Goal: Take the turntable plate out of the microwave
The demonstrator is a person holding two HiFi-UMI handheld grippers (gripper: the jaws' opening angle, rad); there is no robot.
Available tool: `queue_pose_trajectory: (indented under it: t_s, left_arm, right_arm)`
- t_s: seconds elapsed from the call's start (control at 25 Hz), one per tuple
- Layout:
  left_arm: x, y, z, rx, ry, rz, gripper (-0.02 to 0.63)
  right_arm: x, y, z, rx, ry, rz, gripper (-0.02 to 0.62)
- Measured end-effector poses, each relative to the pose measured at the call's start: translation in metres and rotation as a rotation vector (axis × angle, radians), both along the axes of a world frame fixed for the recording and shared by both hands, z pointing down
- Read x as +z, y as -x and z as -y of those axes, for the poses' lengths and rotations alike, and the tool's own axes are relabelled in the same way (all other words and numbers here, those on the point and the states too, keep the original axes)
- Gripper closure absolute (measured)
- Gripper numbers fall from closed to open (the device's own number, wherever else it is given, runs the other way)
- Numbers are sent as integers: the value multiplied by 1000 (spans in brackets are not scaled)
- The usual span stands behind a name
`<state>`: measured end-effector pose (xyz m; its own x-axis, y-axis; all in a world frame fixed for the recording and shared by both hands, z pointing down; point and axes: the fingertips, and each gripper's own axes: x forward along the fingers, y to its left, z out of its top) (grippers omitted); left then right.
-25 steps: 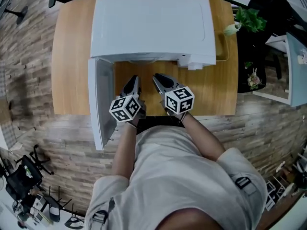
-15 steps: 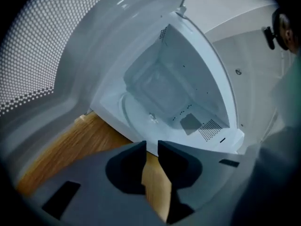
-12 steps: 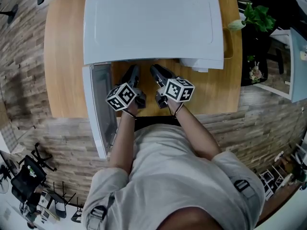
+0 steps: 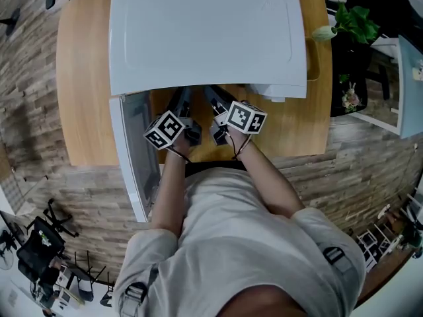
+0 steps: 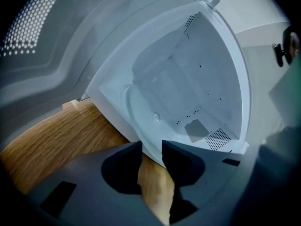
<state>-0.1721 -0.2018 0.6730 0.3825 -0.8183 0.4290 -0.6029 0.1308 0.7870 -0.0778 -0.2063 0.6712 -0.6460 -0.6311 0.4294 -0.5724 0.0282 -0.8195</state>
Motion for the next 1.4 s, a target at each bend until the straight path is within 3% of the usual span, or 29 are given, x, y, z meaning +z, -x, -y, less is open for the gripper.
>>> queue_pose_trajectory:
  t_s: [0.12,0.24,0.36,0.6,1.04,1.24,1.4]
  left_arm:
    - [3,0,2,-2,4,-6,481]
    - [3,2,2,6,0,19,486]
    - [2,2,0,19,11,66,482]
    - [-8,1,-3,-6,-11,23,486]
    - [-2,-8,-32,12,23,32,482]
    - [4,-5,-34,16,24,51,465]
    - [3,3,-23,-21,3,29,432]
  right_arm:
    - [-1,5,1,-3,12,36,464]
    - [2,6,1,-15,18,33,517]
    - [3,5,-1,-40,13,13,515]
    - [-2,-1,-3,-40,-10,-26,514]
    - [0,-9,-30,-97,14,-50,512]
    - [8,-12,-30,-122,9,-59,501]
    - [10,-22,-17,-86,3,-60,447]
